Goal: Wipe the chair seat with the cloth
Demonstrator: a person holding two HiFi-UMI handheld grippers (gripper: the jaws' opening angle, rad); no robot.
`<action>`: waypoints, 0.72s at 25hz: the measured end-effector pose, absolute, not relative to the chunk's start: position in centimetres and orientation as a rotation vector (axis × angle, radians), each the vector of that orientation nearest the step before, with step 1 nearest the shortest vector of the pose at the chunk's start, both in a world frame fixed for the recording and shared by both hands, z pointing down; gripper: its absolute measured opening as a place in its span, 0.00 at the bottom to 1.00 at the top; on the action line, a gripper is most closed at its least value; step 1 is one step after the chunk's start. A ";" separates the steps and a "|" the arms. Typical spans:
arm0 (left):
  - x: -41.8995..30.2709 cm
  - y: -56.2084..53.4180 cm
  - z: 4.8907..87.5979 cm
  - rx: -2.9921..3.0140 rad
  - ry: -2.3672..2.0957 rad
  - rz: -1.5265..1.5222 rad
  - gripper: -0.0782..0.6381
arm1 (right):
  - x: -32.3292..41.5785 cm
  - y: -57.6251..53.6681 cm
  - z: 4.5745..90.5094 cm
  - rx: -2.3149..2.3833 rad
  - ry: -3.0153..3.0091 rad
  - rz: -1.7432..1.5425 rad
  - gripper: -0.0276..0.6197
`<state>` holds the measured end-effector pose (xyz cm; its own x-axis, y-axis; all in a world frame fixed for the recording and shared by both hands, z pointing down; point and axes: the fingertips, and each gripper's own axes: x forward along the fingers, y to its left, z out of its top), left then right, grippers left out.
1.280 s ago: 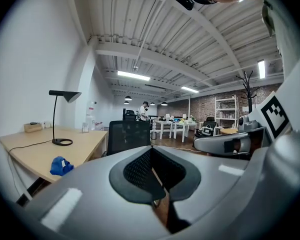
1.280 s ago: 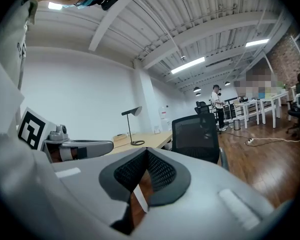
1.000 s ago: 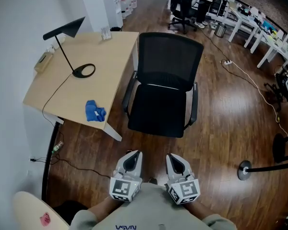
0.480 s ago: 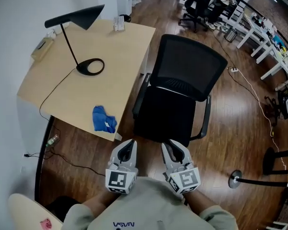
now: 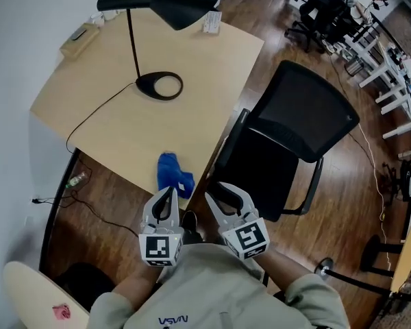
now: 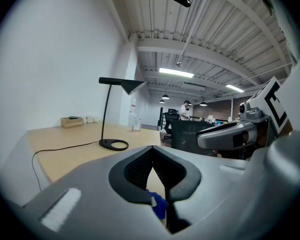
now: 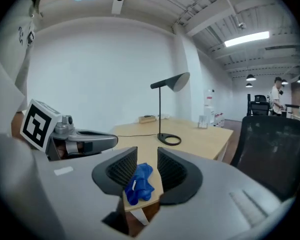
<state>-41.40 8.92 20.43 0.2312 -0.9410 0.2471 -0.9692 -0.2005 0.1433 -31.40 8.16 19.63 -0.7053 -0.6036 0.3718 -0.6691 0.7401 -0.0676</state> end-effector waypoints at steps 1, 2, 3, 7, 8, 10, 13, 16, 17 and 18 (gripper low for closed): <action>-42.3 8.8 20.8 2.215 -1.815 0.153 0.12 | -32.5 7.9 20.4 0.946 -2.612 0.281 0.23; -43.2 8.6 21.1 2.189 -1.838 0.154 0.12 | -33.5 7.6 21.2 0.910 -2.606 0.283 0.23; -44.0 8.4 21.5 2.165 -1.859 0.155 0.12 | -34.5 7.2 22.0 0.879 -2.601 0.286 0.23; -46.6 7.9 23.4 2.080 -1.932 0.172 0.12 | -37.7 6.1 25.5 0.776 -2.571 0.304 0.26; -47.2 7.9 24.1 2.055 -1.946 0.180 0.12 | -38.3 5.9 26.4 0.751 -2.561 0.311 0.26; -48.2 7.9 25.6 2.003 -1.969 0.192 0.12 | -39.4 5.8 28.3 0.705 -2.543 0.317 0.28; -48.6 8.1 27.7 1.941 -1.983 0.214 0.12 | -40.3 5.7 31.2 0.649 -2.501 0.305 0.28; -48.9 8.1 29.6 1.899 -1.986 0.245 0.12 | -41.1 5.1 33.6 0.634 -2.460 0.314 0.29; -49.1 8.1 30.1 1.885 -1.986 0.255 0.12 | -41.4 5.0 34.4 0.629 -2.450 0.330 0.31; -49.2 8.1 30.6 1.872 -1.986 0.264 0.12 | -41.8 5.0 35.1 0.621 -2.441 0.347 0.31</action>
